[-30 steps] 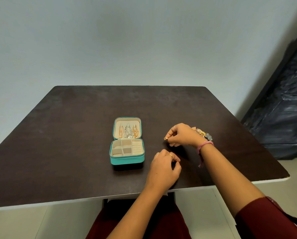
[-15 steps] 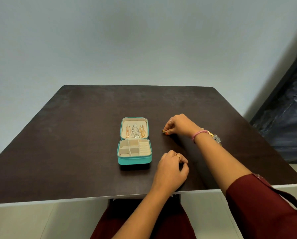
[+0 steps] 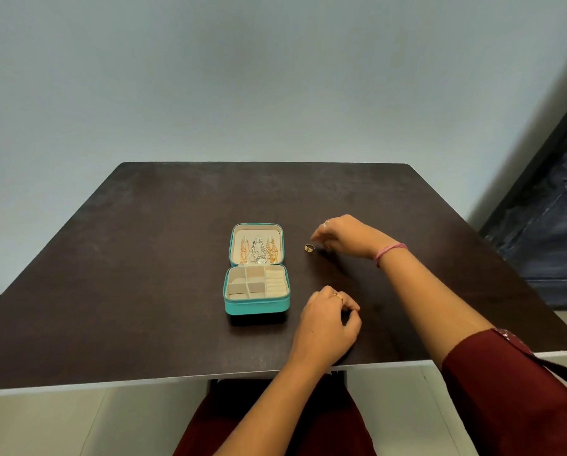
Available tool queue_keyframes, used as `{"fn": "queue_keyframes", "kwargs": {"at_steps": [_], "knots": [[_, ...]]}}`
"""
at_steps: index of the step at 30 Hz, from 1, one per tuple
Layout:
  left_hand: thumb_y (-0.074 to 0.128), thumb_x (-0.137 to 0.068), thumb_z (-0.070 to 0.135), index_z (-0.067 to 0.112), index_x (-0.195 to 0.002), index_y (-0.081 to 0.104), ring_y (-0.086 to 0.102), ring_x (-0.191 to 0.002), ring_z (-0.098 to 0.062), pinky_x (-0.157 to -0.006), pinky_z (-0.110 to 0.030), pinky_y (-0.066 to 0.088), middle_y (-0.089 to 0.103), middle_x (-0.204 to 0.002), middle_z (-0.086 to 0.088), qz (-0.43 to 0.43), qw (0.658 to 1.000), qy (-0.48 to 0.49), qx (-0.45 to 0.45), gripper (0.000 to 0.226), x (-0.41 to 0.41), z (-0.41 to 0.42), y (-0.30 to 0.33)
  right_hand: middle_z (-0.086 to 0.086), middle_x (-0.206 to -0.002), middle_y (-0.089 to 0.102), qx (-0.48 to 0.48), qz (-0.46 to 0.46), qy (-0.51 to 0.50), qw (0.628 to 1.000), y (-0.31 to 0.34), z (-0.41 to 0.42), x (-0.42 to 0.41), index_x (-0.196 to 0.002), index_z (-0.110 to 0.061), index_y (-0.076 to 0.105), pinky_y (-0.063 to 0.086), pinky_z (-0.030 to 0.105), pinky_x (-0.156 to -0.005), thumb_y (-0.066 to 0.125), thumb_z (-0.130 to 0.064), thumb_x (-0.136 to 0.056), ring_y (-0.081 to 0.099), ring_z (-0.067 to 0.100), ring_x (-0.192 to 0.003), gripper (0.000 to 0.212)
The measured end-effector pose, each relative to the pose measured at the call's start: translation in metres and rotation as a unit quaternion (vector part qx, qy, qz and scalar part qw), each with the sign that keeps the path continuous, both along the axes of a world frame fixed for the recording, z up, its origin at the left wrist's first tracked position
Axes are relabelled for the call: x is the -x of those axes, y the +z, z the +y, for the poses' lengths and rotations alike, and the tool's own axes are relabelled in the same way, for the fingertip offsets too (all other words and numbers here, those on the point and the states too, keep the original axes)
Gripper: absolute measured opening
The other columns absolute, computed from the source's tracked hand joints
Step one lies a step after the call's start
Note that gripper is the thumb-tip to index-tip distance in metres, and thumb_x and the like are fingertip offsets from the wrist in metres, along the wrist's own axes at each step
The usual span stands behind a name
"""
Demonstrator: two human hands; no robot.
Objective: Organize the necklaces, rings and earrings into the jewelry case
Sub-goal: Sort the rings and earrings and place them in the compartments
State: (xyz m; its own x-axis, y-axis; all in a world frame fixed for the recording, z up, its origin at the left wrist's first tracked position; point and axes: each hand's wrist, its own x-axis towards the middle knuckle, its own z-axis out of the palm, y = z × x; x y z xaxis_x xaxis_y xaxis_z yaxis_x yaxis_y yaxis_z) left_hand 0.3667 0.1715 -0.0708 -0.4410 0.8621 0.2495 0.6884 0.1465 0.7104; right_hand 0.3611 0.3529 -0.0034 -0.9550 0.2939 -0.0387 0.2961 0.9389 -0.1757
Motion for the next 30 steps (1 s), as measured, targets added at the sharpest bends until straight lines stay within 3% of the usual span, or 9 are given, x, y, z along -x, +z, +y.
{"fn": "queue_keyframes", "kwargs": {"at_steps": [3, 8, 13, 18, 21, 25, 30], "knots": [[0.055, -0.087, 0.025, 0.024, -0.093, 0.067, 0.051, -0.091, -0.009, -0.078, -0.018, 0.037, 0.053, -0.093, 0.009, -0.001, 1.0, 0.0, 0.001, 0.013, 0.0, 0.0, 0.0, 0.001, -0.106, 0.069, 0.021, 0.088, -0.025, 0.996, 0.009, 0.006, -0.031, -0.112, -0.014, 0.069, 0.036, 0.01, -0.082, 0.059, -0.006, -0.091, 0.061, 0.01, -0.094, 0.025], [0.055, -0.087, 0.026, 0.026, -0.092, 0.066, 0.05, -0.091, -0.008, -0.079, -0.017, 0.036, 0.055, -0.094, 0.009, -0.003, 1.0, 0.001, 0.004, 0.013, -0.001, 0.001, -0.003, -0.006, -0.094, 0.07, 0.08, 0.181, -0.121, 0.973, 0.01, 0.018, -0.118, -0.099, -0.021, 0.072, 0.05, 0.022, -0.082, 0.064, -0.007, -0.088, 0.065, 0.003, -0.082, 0.02], [0.054, -0.088, 0.027, 0.027, -0.093, 0.066, 0.048, -0.089, -0.006, -0.078, -0.017, 0.036, 0.052, -0.092, 0.012, 0.006, 1.0, -0.002, 0.006, 0.013, -0.001, 0.001, -0.003, -0.009, -0.081, 0.069, 0.131, 0.141, -0.211, 0.958, -0.019, 0.016, -0.198, -0.101, -0.03, 0.068, 0.048, 0.014, -0.074, 0.064, -0.015, -0.089, 0.063, -0.004, -0.079, 0.02], [0.055, -0.088, 0.027, 0.027, -0.092, 0.066, 0.045, -0.084, -0.003, -0.077, -0.016, 0.036, 0.053, -0.091, 0.012, 0.011, 1.0, -0.001, 0.003, 0.012, -0.002, 0.0, -0.003, -0.01, -0.095, 0.063, 0.121, 0.206, -0.232, 0.943, -0.045, 0.007, -0.212, -0.111, -0.036, 0.061, 0.04, 0.006, -0.073, 0.064, -0.017, -0.089, 0.057, -0.001, -0.089, 0.03], [0.055, -0.088, 0.026, 0.027, -0.093, 0.066, 0.045, -0.084, -0.003, -0.076, -0.016, 0.035, 0.053, -0.092, 0.012, 0.008, 1.0, -0.002, 0.006, 0.012, -0.002, -0.001, -0.001, -0.009, -0.099, 0.056, 0.071, 0.158, -0.212, 0.962, -0.045, 0.013, -0.2, -0.115, -0.035, 0.061, 0.038, 0.012, -0.072, 0.063, -0.017, -0.09, 0.057, 0.007, -0.082, 0.031], [0.055, -0.088, 0.027, 0.028, -0.092, 0.065, 0.045, -0.085, -0.003, -0.076, -0.016, 0.036, 0.052, -0.091, 0.013, 0.007, 1.0, 0.001, 0.012, 0.011, -0.002, -0.002, 0.0, -0.006, -0.102, 0.061, 0.036, 0.132, -0.195, 0.971, -0.043, 0.02, -0.194, -0.106, -0.022, 0.071, 0.04, 0.022, -0.081, 0.065, -0.014, -0.088, 0.06, 0.013, -0.094, 0.02], [0.055, -0.088, 0.027, 0.027, -0.092, 0.065, 0.046, -0.085, -0.004, -0.076, -0.017, 0.038, 0.052, -0.091, 0.012, 0.009, 1.0, -0.003, 0.012, 0.011, -0.002, -0.001, 0.0, -0.009, -0.095, 0.063, 0.052, 0.136, -0.214, 0.966, -0.039, 0.017, -0.198, -0.102, -0.02, 0.072, 0.038, 0.017, -0.081, 0.068, -0.014, -0.086, 0.058, 0.006, -0.09, 0.018]]}}
